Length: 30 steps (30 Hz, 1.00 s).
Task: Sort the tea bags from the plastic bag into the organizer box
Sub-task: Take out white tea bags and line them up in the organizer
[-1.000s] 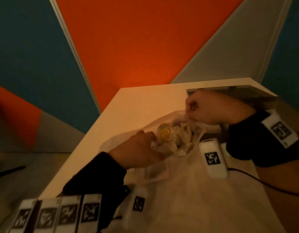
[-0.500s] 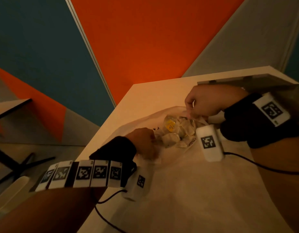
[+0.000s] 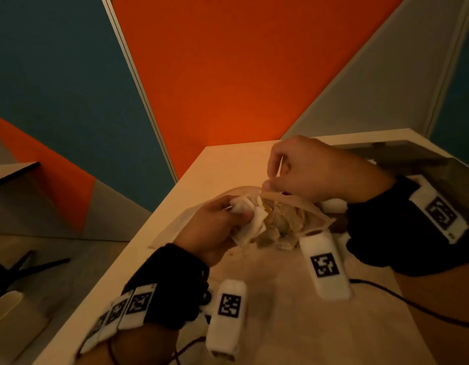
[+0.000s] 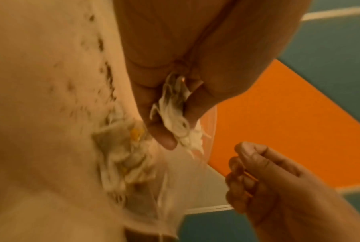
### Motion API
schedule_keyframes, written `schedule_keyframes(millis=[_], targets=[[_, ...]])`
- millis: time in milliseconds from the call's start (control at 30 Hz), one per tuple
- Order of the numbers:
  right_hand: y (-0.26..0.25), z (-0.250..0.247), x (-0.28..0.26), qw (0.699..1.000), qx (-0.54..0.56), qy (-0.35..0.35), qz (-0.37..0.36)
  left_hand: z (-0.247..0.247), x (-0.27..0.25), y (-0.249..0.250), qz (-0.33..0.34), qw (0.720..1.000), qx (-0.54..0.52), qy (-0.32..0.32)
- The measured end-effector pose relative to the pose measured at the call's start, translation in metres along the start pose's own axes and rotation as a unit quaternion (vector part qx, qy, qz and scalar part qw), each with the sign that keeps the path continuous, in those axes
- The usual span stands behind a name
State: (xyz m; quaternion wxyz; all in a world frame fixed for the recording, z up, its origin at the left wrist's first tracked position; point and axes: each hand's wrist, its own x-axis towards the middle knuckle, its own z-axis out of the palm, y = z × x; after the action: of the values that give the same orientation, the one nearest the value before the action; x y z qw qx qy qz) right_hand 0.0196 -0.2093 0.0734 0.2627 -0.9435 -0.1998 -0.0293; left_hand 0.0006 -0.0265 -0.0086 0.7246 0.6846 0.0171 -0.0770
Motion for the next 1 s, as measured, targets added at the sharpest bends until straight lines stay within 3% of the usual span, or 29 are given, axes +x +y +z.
schedule_keyframes(millis=[67,133,233,367,567,733,800,900,1000], targets=[[-0.010,0.004,-0.007,0.996,-0.010,-0.086,0.012,0.002,0.002,-0.007,-0.021,0.994,-0.104,-0.018],[-0.012,0.014,-0.008,0.988,-0.028,-0.142,0.054,0.003,0.004,-0.012,-0.040,0.982,-0.183,0.004],[-0.005,0.032,0.000,0.983,-0.002,-0.156,0.100,0.008,0.002,-0.015,-0.039,0.965,-0.260,0.019],[0.000,0.044,0.010,0.984,0.068,-0.144,0.084,0.010,-0.003,-0.018,-0.047,0.954,-0.296,0.025],[0.007,0.036,0.014,0.984,0.086,-0.132,0.080,0.002,-0.010,-0.023,-0.076,0.969,-0.223,0.078],[0.013,0.034,0.017,0.985,0.079,-0.131,0.084,0.001,-0.021,-0.016,-0.094,0.975,-0.187,0.071],[0.014,0.036,0.017,0.984,0.072,-0.140,0.085,0.004,-0.024,-0.016,-0.091,0.978,-0.155,0.102],[0.014,0.039,0.017,0.984,0.057,-0.147,0.079,0.009,-0.026,-0.015,-0.058,0.985,-0.061,0.152],[0.012,0.041,0.016,0.984,0.048,-0.152,0.077,0.012,-0.023,-0.015,0.014,0.987,0.016,0.160]])
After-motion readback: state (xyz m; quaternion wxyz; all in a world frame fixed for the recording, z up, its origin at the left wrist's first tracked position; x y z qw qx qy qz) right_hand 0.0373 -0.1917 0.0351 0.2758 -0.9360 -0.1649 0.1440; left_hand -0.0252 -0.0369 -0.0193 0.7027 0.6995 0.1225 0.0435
